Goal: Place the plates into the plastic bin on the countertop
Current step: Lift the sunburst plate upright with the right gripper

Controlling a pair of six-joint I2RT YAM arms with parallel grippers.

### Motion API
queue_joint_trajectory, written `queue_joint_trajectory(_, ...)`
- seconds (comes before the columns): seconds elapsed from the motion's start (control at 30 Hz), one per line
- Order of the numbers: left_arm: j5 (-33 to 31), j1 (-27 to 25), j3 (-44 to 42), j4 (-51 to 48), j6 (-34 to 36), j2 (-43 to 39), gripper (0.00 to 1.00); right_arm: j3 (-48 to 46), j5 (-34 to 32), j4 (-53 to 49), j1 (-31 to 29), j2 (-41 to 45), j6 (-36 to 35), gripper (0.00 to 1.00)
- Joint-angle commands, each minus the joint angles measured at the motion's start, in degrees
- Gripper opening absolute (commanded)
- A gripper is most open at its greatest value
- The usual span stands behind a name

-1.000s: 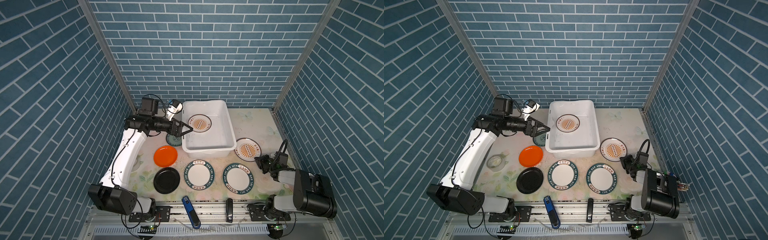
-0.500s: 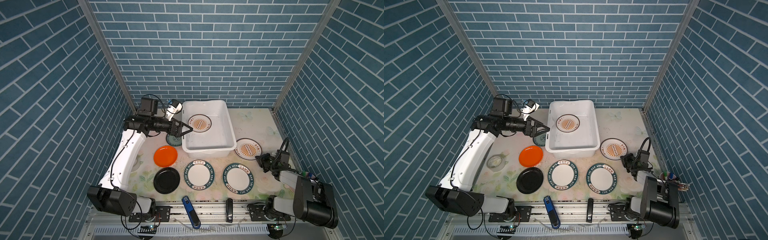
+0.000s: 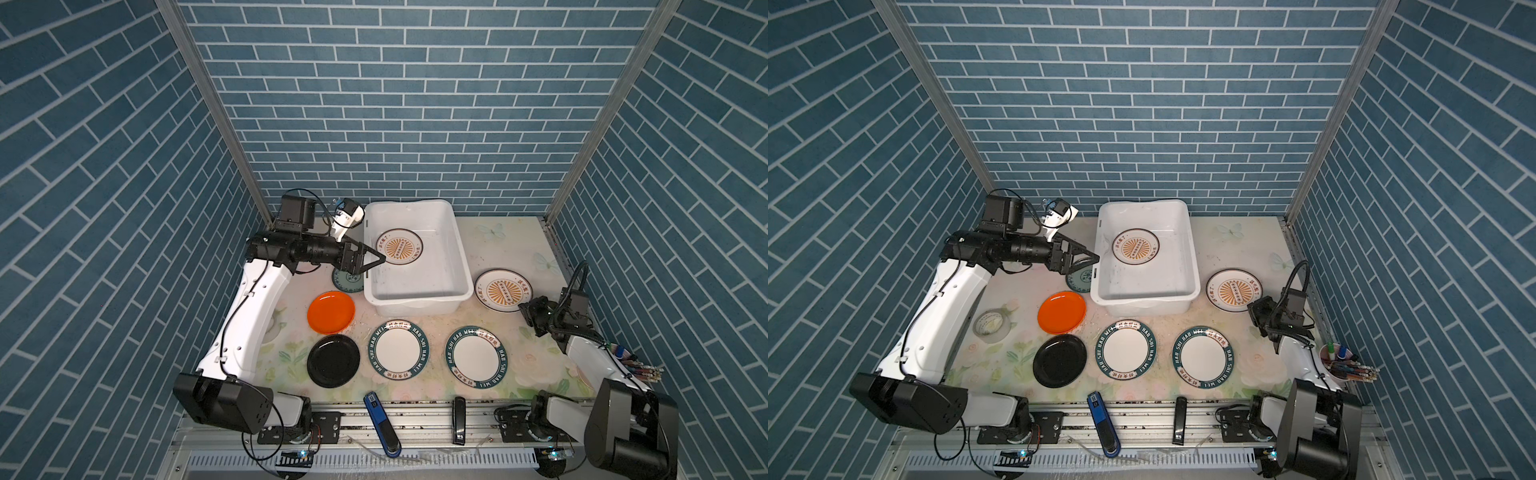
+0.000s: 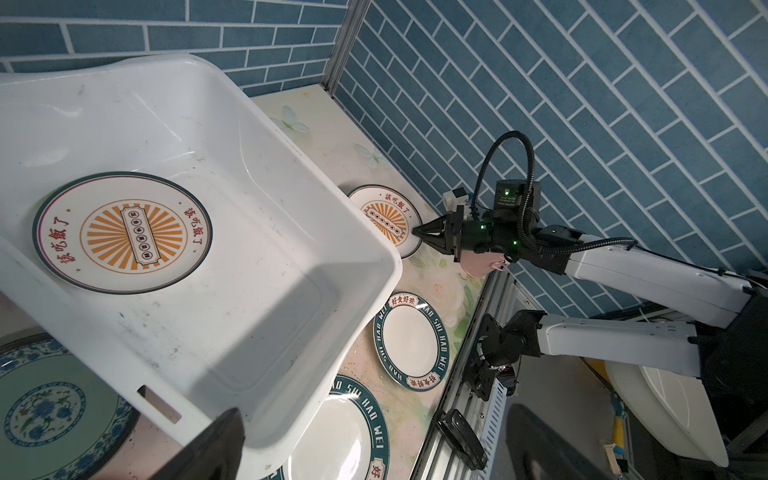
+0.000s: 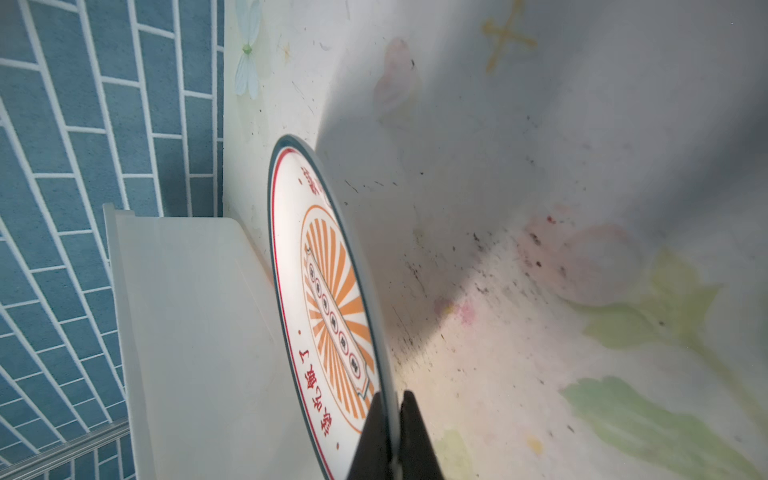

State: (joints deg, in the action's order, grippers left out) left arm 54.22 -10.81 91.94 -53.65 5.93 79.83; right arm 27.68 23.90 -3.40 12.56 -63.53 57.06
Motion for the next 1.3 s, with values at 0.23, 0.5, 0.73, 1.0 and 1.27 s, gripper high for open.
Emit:
queue_joint_trajectory(0.23,-1.78,-0.35,0.06,0.22,1.05,-1.94,1.0,9.59,-5.45,-15.81,0.21,7.09,-9.17,0.0)
queue_joint_trajectory(0.5,-1.86,-0.35,0.24,0.12,1.01,-1.58,1.0,14.01,-8.24,-21.7,0.19,10.65,-12.11,0.0)
queue_joint_trajectory(0.73,-1.83,-0.35,0.02,0.21,0.92,-1.52,1.0,16.23,-8.65,-23.92,0.16,11.75,-13.24,0.0)
queue_joint_trajectory(1.0,-2.93,-0.35,-1.44,0.79,0.55,-1.45,1.0,19.95,-8.69,-26.3,0.1,12.41,-13.8,0.0)
queue_joint_trajectory(1.27,-3.51,-0.35,-2.22,1.62,-0.22,-1.32,1.0,24.78,-9.18,-28.31,-0.42,11.52,-14.96,0.0)
